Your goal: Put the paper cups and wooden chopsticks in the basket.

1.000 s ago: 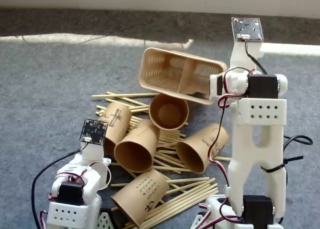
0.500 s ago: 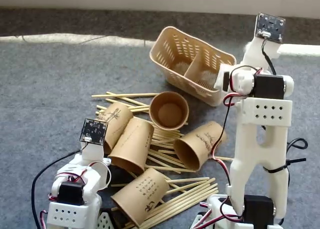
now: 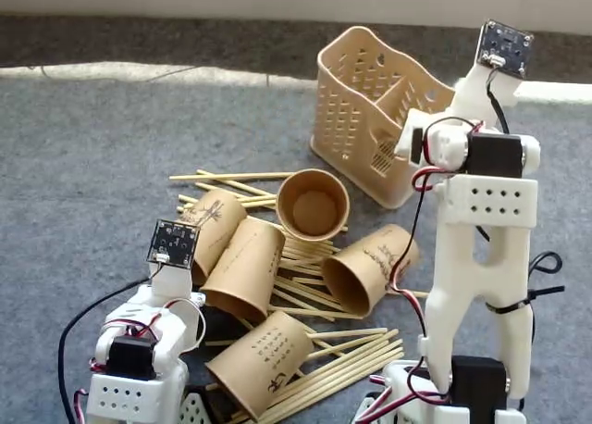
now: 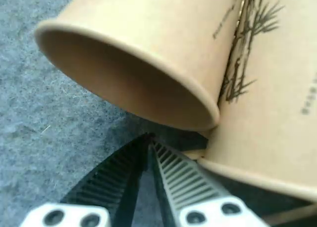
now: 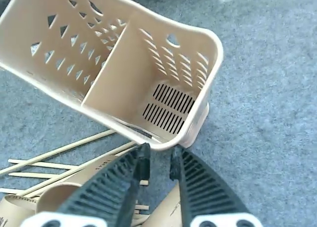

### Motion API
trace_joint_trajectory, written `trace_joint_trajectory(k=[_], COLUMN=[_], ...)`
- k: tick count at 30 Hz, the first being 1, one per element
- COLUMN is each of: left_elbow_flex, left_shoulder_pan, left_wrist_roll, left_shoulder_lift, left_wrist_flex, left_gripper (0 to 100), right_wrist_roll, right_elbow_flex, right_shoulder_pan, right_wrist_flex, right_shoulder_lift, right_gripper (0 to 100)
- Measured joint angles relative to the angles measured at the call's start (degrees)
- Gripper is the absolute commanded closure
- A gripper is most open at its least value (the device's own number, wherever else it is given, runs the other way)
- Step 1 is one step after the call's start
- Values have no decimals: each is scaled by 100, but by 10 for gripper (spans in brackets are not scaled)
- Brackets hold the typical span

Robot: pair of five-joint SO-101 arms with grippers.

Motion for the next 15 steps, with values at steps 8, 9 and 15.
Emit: trace_joint_trajectory(k=[8, 9, 15], left_elbow_flex=[0, 0, 0], left_shoulder_pan=[0, 0, 0], left_wrist_roll=[0, 0, 0], left_shoulder_lift=[0, 0, 0], left_wrist_flex=[0, 0, 0], left_gripper=[986, 986, 986], right_wrist_roll=[9, 9, 26], right_elbow_flex=[-9, 18, 26], right_shoulder_pan=[-26, -26, 0], right_wrist_flex=[-53, -35, -53], right_shoulder_lift=[563, 730, 985], right_gripper=[918, 918, 919])
